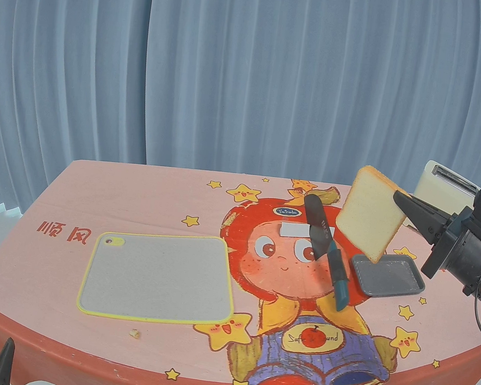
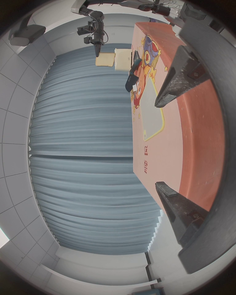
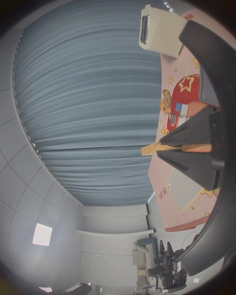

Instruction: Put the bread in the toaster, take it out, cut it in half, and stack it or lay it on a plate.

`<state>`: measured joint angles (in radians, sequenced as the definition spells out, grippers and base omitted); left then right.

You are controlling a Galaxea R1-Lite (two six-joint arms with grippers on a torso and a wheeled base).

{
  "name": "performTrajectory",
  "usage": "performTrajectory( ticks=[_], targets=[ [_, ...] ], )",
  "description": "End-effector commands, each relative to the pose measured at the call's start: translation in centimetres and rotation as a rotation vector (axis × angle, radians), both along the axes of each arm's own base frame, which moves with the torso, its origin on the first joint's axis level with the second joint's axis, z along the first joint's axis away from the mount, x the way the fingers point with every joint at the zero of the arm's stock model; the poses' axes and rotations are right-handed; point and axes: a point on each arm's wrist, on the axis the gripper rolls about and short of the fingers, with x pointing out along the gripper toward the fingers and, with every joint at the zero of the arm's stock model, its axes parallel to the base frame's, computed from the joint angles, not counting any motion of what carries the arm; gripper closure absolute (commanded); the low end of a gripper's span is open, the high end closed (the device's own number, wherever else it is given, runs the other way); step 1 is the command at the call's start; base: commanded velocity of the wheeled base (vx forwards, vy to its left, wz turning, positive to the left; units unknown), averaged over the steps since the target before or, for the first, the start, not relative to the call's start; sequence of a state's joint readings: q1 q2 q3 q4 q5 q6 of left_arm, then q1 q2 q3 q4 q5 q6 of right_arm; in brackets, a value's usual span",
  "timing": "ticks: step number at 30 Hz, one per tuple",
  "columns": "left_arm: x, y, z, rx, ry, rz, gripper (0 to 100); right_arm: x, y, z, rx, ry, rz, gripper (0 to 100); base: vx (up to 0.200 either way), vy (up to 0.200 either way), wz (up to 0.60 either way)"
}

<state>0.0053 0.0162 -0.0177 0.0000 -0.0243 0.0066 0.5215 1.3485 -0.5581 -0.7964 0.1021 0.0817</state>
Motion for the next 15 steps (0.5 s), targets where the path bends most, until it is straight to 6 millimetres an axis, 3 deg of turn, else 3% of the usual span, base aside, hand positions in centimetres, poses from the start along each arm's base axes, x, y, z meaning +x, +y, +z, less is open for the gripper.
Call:
performTrajectory(
  ticks=[1,12,15],
  targets=[
    [0.1,0.0,-0.5,0.001,0.012,0.002,0,0.2,0.5,-0.5,-0.009,0.020,0.018,100,0.000,0.200,0.00],
    [0.1,0.0,-0.5,0.001,0.012,0.001,0,-0.3,1.6,-1.0,-0.013,0.038,0.068,100,0.000,0.200,0.00],
    [0.1,0.0,-0.5,0.001,0.012,0.001,0,-0.4,1.8,-1.1,-0.014,0.045,0.083,100,0.000,0.000,0.00]
  ],
)
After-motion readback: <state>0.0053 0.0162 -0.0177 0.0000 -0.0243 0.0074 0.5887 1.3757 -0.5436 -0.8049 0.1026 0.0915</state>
